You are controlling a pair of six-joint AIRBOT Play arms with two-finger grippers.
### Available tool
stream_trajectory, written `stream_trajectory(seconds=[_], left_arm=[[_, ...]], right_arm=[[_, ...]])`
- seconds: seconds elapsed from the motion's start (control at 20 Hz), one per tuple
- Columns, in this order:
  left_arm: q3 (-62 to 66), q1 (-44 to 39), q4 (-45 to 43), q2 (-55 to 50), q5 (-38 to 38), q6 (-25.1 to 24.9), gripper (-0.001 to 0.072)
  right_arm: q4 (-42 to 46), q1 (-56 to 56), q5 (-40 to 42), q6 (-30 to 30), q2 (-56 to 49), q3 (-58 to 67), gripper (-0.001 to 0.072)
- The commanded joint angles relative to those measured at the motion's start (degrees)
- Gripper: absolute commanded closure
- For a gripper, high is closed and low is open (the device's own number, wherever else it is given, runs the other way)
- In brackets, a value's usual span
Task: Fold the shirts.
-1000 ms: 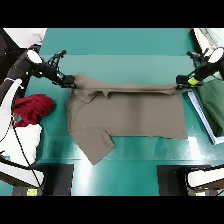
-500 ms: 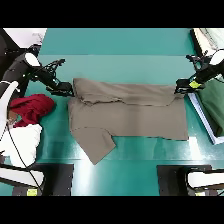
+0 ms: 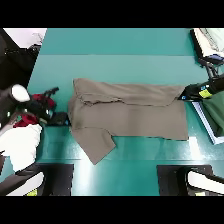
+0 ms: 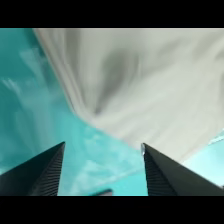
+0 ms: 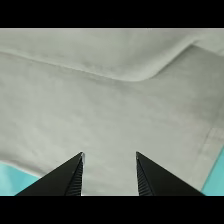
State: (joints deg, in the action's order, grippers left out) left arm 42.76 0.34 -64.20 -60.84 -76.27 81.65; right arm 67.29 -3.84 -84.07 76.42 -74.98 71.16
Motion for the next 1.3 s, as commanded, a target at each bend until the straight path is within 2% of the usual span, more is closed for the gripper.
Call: stream_trajectory(seconds=[0.0,0.2,0.45,0.55,0.65,0.7,0.75,0.8,1.0,1.25], left_arm=[[-13.8,-0.1,6.1,9.1,3.7,3.0,0.0161],[-18.5,-4.9,10.7,9.5,8.7,2.0,0.0161],[-20.3,-12.3,11.2,9.2,13.6,6.9,0.0161],[-20.6,-13.8,12.7,8.3,14.7,6.9,0.0161],[-20.8,-15.5,15.3,7.8,18.8,6.9,0.0164],[-20.7,-15.9,16.7,7.8,21.1,6.9,0.0311],[-20.5,-15.9,18.3,7.8,22.8,6.6,0.0554],[-20.1,-15.9,18.7,7.8,23.8,6.4,0.0679],[-17.0,-15.9,17.7,7.8,22.7,4.7,0.0682],[-13.9,-15.9,17.9,7.8,22.0,1.9,0.0682]], right_arm=[[-3.7,-4.0,1.2,-1.0,3.3,-4.5,0.0335],[-4.9,-6.5,1.0,-1.0,3.8,-3.8,0.0335],[-6.2,-6.6,1.3,-1.0,4.5,-2.7,0.0336],[-6.2,-6.6,1.6,-1.0,5.1,-2.7,0.0336],[-6.1,-6.6,1.6,-1.1,5.9,-2.7,0.0336],[-6.0,-6.6,1.4,-1.1,6.3,-2.7,0.0335],[-5.4,-6.6,0.9,-1.3,6.7,-2.7,0.0336],[-4.1,-6.8,0.2,-1.5,7.2,-3.1,0.0336],[-1.0,-12.9,-0.3,-2.0,12.5,-14.1,0.0336],[0.5,-29.0,-0.5,-3.7,15.0,-29.3,0.0323]])
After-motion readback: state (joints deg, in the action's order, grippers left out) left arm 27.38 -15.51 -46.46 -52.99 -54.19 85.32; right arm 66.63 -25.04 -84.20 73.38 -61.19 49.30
